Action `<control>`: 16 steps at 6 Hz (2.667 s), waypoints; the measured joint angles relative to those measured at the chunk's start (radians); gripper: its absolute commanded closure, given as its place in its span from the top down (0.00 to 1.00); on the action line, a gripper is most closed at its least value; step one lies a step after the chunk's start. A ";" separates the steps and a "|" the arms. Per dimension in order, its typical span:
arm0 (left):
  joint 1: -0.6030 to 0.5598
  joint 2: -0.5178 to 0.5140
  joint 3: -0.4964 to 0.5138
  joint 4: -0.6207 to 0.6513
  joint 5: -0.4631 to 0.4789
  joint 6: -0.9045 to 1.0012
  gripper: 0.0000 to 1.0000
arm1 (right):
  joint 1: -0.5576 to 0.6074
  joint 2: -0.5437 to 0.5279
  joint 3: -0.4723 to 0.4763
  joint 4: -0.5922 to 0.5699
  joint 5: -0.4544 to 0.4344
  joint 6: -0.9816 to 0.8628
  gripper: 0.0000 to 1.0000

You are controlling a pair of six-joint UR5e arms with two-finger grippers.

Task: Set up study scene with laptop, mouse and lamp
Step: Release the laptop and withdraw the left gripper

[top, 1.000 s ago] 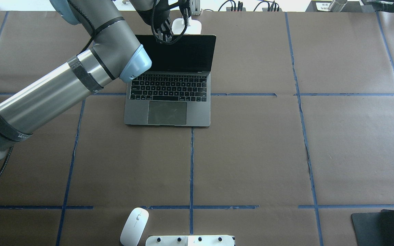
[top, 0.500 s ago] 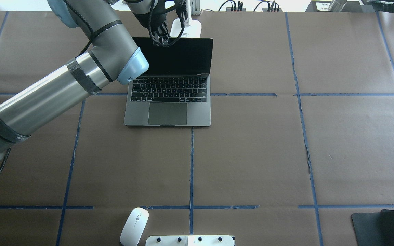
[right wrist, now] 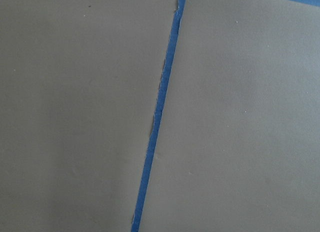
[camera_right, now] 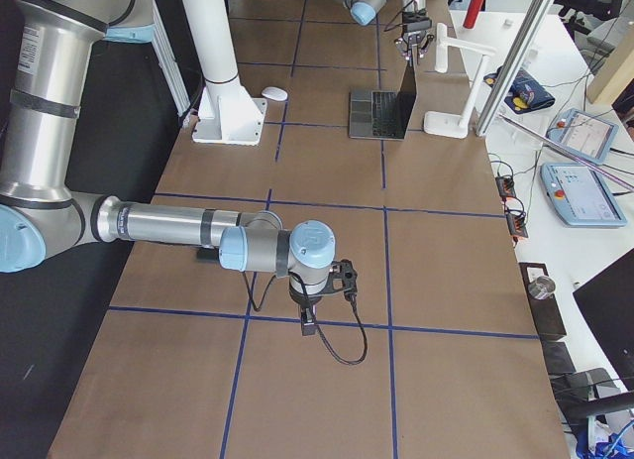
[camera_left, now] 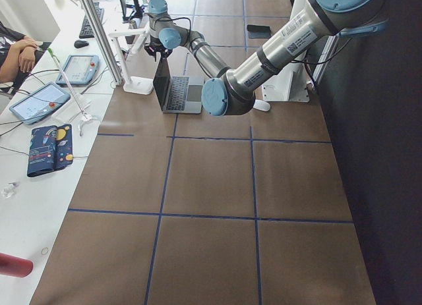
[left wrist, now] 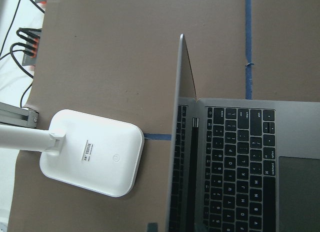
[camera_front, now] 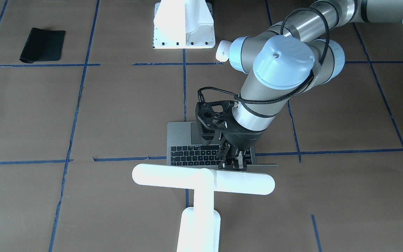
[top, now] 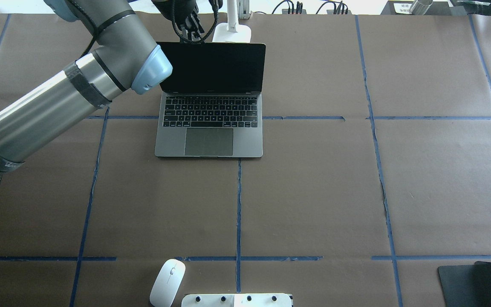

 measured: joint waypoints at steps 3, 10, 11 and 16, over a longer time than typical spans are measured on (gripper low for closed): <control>-0.070 0.214 -0.165 -0.005 -0.065 0.021 0.53 | 0.000 0.000 0.001 0.001 0.000 0.000 1.00; -0.301 0.591 -0.455 0.529 -0.228 0.000 1.00 | 0.000 -0.002 0.006 0.003 -0.002 -0.002 1.00; -0.359 0.659 -0.460 0.539 -0.231 -0.061 1.00 | 0.000 -0.001 0.013 0.004 -0.002 -0.002 1.00; -0.455 0.839 -0.481 0.467 -0.233 -0.170 1.00 | -0.144 -0.140 0.093 0.415 0.102 0.443 1.00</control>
